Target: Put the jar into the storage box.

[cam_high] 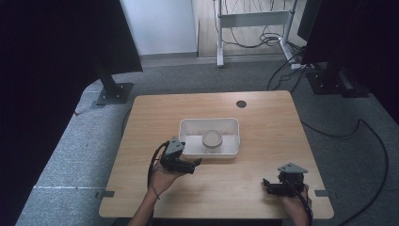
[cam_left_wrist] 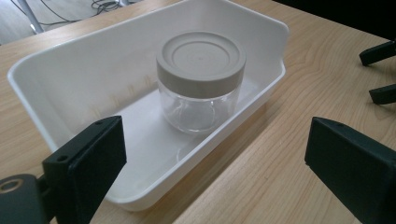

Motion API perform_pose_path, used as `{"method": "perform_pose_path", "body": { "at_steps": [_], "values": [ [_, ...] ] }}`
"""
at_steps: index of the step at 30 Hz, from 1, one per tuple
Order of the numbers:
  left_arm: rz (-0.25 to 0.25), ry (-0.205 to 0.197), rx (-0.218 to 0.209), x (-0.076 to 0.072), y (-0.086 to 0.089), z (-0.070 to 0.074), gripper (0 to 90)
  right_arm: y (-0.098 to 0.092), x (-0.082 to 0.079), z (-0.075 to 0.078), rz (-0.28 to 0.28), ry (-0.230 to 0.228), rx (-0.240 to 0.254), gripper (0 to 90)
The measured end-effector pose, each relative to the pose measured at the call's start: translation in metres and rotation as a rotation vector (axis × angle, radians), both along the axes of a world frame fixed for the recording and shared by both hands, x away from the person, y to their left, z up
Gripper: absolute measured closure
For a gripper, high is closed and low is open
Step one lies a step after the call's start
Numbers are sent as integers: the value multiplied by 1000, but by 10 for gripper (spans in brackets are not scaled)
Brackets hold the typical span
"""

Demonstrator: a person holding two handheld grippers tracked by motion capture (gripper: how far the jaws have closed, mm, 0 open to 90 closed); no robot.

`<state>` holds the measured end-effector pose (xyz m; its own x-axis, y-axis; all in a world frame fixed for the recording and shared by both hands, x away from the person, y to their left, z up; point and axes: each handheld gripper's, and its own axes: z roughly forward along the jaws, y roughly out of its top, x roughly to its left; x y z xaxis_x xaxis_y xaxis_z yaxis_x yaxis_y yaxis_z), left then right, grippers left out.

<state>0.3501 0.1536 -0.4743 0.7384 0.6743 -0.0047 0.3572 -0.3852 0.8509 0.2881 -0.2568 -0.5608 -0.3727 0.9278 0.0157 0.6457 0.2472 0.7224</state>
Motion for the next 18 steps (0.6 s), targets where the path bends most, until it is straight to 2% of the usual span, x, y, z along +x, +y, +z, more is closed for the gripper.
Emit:
{"method": "perform_pose_path", "body": {
  "at_steps": [18],
  "values": [
    [30,-5,-6,-14,25,-8,50,0,-1,0,-4,0,1,39]
  ]
}}
